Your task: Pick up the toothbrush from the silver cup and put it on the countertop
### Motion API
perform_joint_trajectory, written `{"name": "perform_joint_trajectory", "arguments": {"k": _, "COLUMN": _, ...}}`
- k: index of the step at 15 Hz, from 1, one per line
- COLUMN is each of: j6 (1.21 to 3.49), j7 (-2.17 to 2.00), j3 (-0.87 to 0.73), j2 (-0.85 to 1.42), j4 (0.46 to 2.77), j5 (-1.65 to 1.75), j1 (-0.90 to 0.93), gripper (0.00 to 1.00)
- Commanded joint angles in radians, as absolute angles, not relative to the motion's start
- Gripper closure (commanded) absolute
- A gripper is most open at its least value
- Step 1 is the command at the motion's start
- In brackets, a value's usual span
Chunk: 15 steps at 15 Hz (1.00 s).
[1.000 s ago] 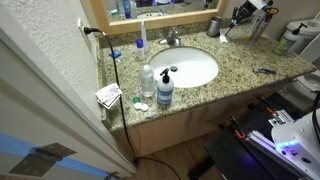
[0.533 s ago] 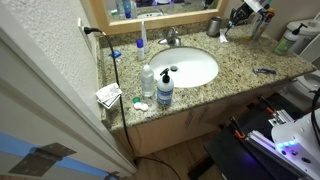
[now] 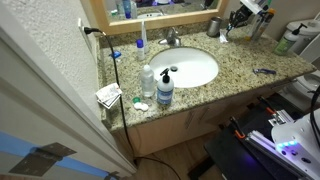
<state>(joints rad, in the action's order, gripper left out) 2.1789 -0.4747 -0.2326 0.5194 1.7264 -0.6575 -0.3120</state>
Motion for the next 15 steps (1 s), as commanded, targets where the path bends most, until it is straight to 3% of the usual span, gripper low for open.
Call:
{"name": "perform_joint_trajectory", "arguments": {"k": 1, "j6": 2.082, "j7": -0.459, "j3": -0.243, "j2": 0.557, "j4": 1.666, "j5": -0.542, "j1": -0.320, "gripper": 0.98}}
{"name": "perform_joint_trajectory", "arguments": {"k": 2, "j6": 2.047, "j7": -0.474, "j3": -0.247, "j2": 0.564, "j4": 1.649, "j5": -0.498, "j1": -0.319, "gripper": 0.71}}
{"name": "perform_joint_trajectory", "arguments": {"k": 9, "j6": 1.928, "j7": -0.482, "j3": -0.271, "j2": 0.585, "j4": 1.580, "j5": -0.314, "j1": -0.317, "gripper": 0.27}}
{"name": "perform_joint_trajectory", "arguments": {"k": 11, "j6": 1.745, "j7": -0.434, "j3": -0.279, "j2": 0.495, "j4": 1.616, "j5": -0.307, "j1": -0.385, "gripper": 0.12}}
{"name": "perform_joint_trajectory", "arguments": {"k": 12, "j6": 1.880, "j7": -0.484, "j3": -0.271, "j2": 0.561, "j4": 1.604, "j5": -0.321, "j1": -0.324, "gripper": 0.05}}
{"name": "perform_joint_trajectory", "arguments": {"k": 13, "j6": 1.852, "j7": -0.481, "j3": -0.277, "j2": 0.554, "j4": 1.600, "j5": -0.319, "j1": -0.331, "gripper": 0.23}}
{"name": "perform_joint_trajectory", "arguments": {"k": 15, "j6": 1.858, "j7": -0.481, "j3": -0.277, "j2": 0.556, "j4": 1.598, "j5": -0.320, "j1": -0.335, "gripper": 0.09}}
